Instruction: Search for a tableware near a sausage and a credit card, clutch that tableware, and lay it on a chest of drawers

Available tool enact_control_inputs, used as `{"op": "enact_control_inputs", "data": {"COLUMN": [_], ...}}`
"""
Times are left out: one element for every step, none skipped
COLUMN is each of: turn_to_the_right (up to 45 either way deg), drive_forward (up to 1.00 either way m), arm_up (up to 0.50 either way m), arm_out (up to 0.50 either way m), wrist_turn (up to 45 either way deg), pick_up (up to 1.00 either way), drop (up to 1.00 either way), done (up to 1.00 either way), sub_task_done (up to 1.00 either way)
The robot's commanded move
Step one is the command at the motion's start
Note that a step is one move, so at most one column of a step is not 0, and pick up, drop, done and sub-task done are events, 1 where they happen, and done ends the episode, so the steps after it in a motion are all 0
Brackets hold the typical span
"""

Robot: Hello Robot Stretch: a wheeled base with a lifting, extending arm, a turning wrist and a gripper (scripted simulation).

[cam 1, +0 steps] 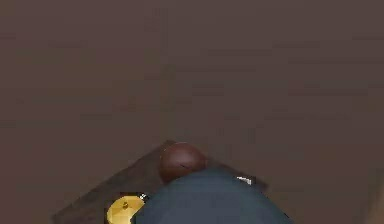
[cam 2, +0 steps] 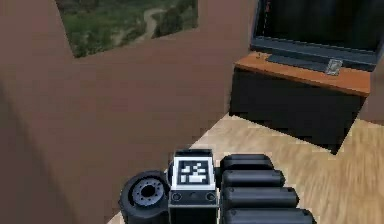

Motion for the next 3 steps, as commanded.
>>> {"op": "enact_control_inputs", "data": {"turn_to_the_right": [-45.0,-45.0,-3.0], "drive_forward": [0.00,0.00,0.00], "arm_up": [0.00,0.00,0.00], "arm_out": [0.00,0.00,0.00], "wrist_turn": [0.0,0.0,0.0], "pick_up": [0.00,0.00,0.00], "drop": [0.00,0.00,0.00], "done": [0.00,0.00,0.00], "sub_task_done": [0.00,0.00,0.00]}}
